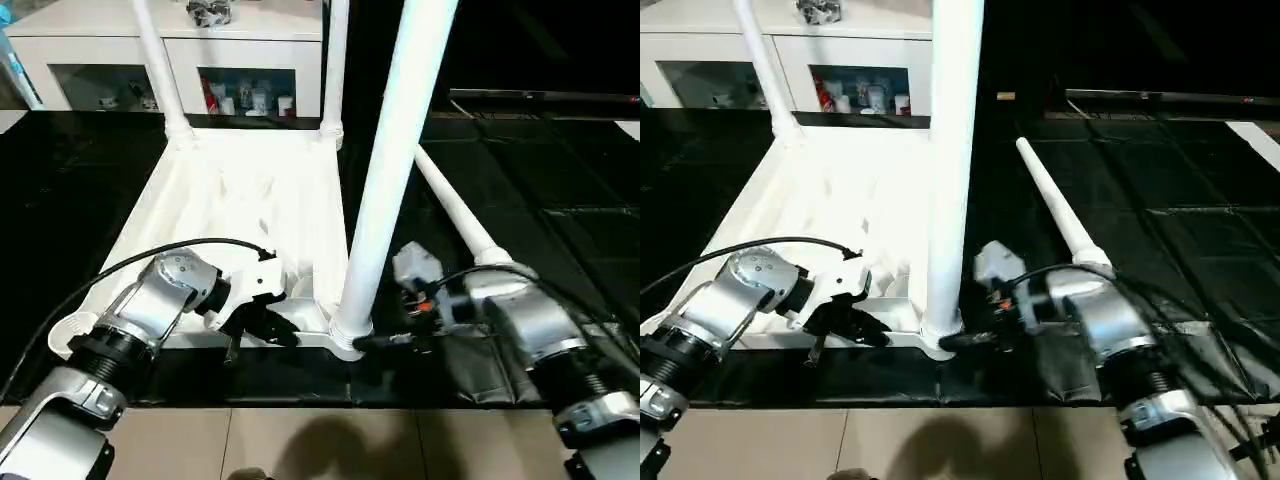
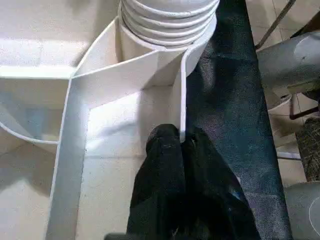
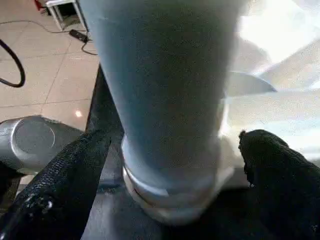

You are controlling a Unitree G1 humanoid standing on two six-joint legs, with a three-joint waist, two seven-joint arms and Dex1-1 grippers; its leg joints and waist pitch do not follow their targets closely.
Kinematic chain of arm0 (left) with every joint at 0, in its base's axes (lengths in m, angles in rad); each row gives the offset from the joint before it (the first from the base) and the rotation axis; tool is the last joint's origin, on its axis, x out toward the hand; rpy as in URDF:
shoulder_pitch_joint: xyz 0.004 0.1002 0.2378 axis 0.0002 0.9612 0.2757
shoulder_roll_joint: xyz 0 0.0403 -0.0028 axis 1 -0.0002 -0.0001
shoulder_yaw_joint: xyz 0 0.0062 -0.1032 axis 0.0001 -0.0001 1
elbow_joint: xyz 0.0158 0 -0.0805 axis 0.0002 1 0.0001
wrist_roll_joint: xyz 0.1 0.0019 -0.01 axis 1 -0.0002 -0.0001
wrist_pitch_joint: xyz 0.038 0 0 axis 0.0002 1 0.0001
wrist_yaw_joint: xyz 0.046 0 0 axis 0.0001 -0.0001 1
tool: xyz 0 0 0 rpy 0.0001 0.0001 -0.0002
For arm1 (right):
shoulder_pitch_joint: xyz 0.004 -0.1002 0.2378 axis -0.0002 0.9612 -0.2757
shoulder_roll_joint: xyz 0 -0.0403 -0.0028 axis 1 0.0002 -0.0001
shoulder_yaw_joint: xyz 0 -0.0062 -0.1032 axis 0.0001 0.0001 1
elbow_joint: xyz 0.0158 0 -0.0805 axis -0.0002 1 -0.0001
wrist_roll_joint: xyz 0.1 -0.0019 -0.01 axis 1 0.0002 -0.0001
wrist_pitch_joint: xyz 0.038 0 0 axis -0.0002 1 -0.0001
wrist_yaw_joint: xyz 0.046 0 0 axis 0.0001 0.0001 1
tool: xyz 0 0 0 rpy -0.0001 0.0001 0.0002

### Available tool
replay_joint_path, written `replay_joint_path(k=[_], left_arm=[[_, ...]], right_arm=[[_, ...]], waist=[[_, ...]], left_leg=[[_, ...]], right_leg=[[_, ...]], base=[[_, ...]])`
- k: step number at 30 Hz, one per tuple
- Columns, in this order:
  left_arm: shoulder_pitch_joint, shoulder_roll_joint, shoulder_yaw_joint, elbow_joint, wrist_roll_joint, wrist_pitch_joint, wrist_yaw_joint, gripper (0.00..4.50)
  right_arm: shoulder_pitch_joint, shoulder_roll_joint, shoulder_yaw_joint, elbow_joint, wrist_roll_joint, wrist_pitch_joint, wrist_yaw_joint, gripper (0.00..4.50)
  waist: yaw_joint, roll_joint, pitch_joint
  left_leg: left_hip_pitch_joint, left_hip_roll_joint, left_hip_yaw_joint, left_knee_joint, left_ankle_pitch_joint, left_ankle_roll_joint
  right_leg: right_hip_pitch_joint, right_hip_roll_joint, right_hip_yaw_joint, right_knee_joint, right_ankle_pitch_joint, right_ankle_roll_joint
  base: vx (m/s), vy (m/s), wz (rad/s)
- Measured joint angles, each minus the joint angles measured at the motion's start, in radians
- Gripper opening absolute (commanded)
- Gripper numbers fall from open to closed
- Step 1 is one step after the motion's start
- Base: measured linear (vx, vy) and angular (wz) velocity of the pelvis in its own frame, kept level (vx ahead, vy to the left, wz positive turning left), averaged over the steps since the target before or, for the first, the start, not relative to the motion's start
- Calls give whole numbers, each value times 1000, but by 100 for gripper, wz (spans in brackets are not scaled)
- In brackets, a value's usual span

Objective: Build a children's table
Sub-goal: Rotate leg to tighten

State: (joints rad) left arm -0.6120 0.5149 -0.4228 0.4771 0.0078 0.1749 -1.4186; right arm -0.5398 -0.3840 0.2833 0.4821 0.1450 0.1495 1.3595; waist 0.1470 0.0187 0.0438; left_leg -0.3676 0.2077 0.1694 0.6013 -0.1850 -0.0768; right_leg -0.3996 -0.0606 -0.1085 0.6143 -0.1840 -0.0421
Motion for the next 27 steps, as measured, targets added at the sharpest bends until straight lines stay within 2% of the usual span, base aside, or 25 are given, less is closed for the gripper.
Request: replay_joint_path(k=[3, 10, 20, 27], left_arm=[[-2, -3, -1, 1, 4, -2, 0, 0], [-7, -5, -5, 8, 6, -6, 0, 0], [-8, -8, -4, 13, 7, -9, 0, 0], [-9, -12, 1, 21, 7, -8, 1, 0]], right_arm=[[-1, 5, 0, 2, 0, -2, -3, 448], [-10, 16, 0, 35, 0, -1, -12, 374], [-10, 17, 0, 40, 0, 0, -7, 297], [-10, 20, -1, 40, 1, 5, -13, 272]], waist=[[0, 0, 0], [0, 0, 0], [0, 0, 0], [0, 0, 0]], left_leg=[[0, 0, 0, 0, 0, 0], [0, 0, 0, 0, 1, 1], [0, 0, 0, 0, 1, 1], [0, 0, 0, 0, 2, 1]], right_leg=[[1, 0, 0, 0, 0, 0], [2, 0, 0, 0, 0, 0], [2, 0, 1, 0, 0, 0], [2, 0, 1, 1, 0, 0]], base=[[0, 0, 0], [0, 0, 0], [0, 0, 0], [0, 0, 0]])
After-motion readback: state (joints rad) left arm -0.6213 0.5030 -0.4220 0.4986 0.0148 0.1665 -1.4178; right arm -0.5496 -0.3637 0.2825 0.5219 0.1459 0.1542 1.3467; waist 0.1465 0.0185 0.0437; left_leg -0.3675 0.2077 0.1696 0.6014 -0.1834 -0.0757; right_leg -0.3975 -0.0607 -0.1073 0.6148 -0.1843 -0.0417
